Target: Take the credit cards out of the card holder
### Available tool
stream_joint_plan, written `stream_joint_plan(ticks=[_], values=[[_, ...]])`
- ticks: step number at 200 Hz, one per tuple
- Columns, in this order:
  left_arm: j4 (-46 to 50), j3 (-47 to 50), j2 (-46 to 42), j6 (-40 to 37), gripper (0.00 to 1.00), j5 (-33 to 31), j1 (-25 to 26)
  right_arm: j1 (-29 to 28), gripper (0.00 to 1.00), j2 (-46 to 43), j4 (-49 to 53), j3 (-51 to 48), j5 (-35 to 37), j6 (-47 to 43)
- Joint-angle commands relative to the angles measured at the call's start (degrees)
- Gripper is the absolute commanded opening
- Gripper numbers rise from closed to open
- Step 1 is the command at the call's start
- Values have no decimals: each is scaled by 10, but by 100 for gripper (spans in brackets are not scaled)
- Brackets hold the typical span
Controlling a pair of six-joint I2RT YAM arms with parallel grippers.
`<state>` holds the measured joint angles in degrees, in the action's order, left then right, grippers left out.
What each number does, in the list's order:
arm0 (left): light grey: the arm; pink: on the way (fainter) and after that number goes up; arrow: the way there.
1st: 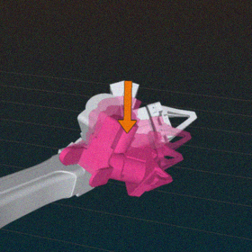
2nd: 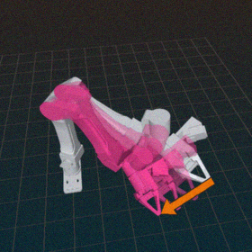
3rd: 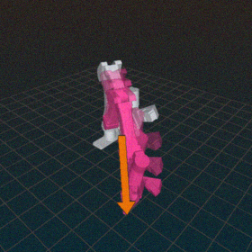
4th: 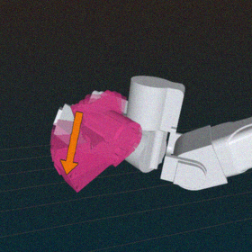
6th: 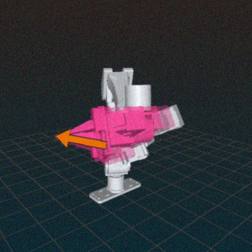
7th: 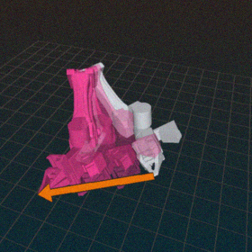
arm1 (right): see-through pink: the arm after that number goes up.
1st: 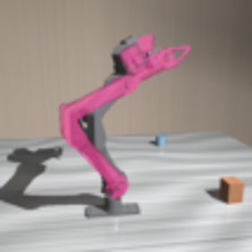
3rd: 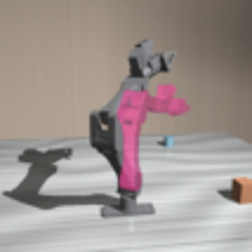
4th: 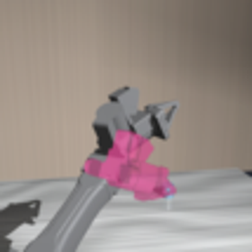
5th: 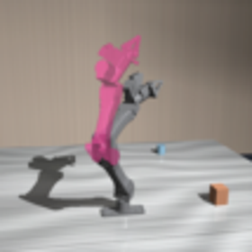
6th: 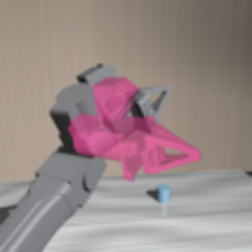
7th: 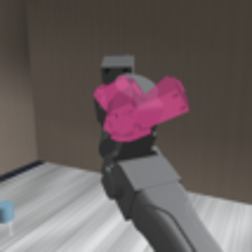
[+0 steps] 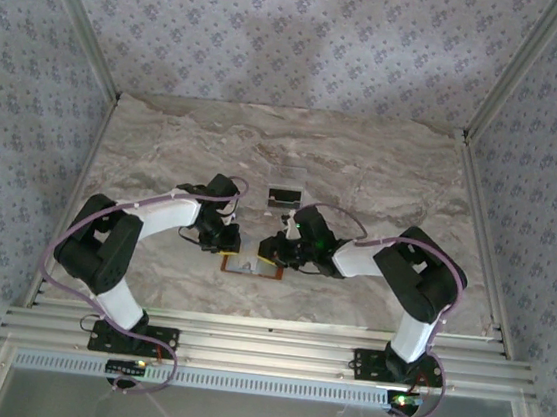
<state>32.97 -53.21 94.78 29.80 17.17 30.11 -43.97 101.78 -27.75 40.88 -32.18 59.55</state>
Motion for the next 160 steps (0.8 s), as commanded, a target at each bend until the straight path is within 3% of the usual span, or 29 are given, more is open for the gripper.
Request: stream_joint_plan(ticks=[1, 65, 113, 160], values=[[20, 7, 21, -7, 18, -26, -1, -9, 17, 5, -20, 22, -1, 3], [17, 7, 22, -8, 17, -22, 0, -18, 17, 28, -6, 43, 10, 9], [17, 8, 23, -8, 16, -23, 1, -17, 9, 29, 2, 44, 16, 12], [19, 7, 21, -9, 16, -27, 1, -7, 0, -12, 103, 41, 39, -28]])
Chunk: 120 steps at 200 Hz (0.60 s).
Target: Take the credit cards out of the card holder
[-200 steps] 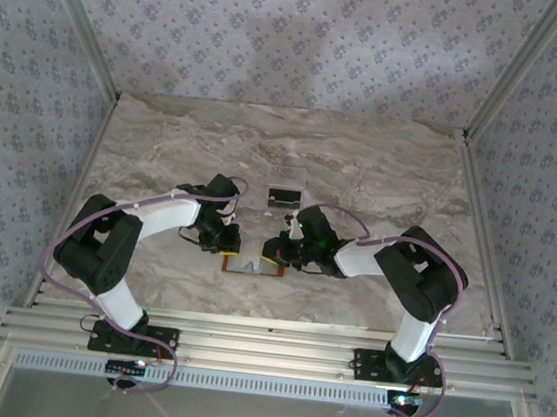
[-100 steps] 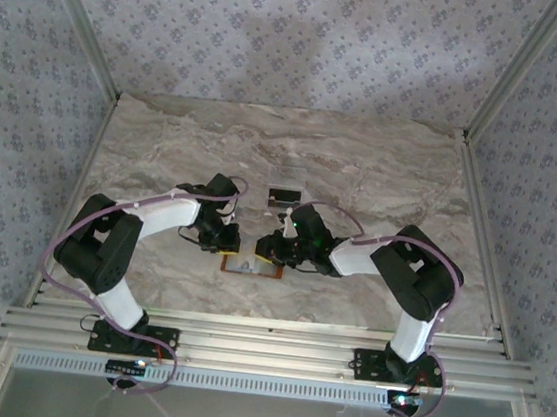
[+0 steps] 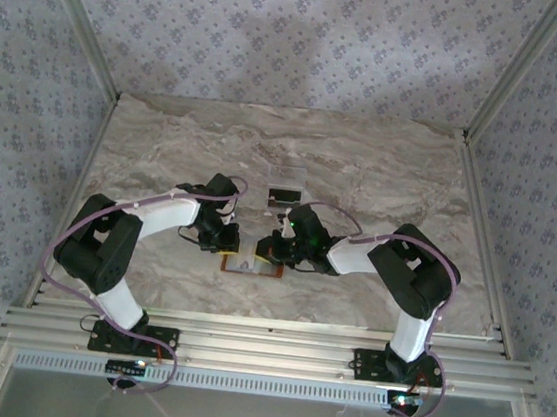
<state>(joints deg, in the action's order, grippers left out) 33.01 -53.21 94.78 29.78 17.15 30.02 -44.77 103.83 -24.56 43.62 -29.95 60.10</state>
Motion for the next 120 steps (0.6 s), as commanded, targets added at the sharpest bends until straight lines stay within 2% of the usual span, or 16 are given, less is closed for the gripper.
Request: stream_joint_plan(ticks=[1, 61, 120], values=[[19, 7, 21, -9, 16, -27, 2, 1, 0, -34, 74, 14, 16, -35], [14, 6, 6, -10, 17, -22, 3, 13, 0, -123, 288, 42, 53, -172], [9, -9, -24, -11, 22, -15, 7, 22, 0, -195, 415, 100, 99, -343]])
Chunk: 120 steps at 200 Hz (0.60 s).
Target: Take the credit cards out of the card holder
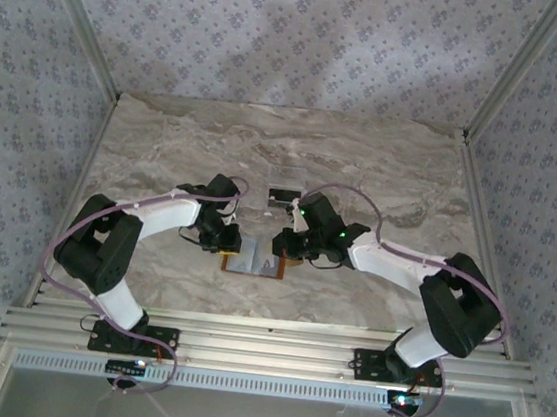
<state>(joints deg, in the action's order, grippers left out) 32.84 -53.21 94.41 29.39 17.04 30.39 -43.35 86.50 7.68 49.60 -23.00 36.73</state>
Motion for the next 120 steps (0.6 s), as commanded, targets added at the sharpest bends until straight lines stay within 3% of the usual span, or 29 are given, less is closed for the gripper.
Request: stream_joint_plan(ticks=[1, 68, 120], values=[[10, -9, -21, -7, 23, -14, 3, 8, 0, -22, 96, 42, 30, -113], [2, 3, -70, -6, 28, -43, 2, 1, 0, -3, 297, 157, 113, -478], [-15, 44, -106, -12, 30, -62, -3, 2, 0, 80, 448, 300, 232, -687]])
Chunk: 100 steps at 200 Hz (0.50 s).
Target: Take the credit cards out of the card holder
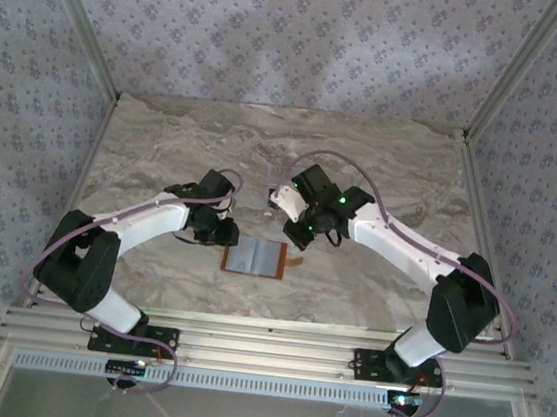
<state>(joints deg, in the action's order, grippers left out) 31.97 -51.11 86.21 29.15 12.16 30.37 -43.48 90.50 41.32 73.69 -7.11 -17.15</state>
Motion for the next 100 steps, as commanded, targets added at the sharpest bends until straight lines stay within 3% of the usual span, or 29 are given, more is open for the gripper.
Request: stream_joint_plan(ticks=[1, 35, 100], values=[[-7, 23, -24, -10, 30, -14, -3, 3, 0, 41, 114, 62, 74, -152], [-14, 41, -35, -9, 31, -14, -9, 25, 0, 85, 131, 128, 109, -240], [-12, 70, -58, 1, 31, -23, -15, 64, 0, 188, 146, 273, 101, -362]])
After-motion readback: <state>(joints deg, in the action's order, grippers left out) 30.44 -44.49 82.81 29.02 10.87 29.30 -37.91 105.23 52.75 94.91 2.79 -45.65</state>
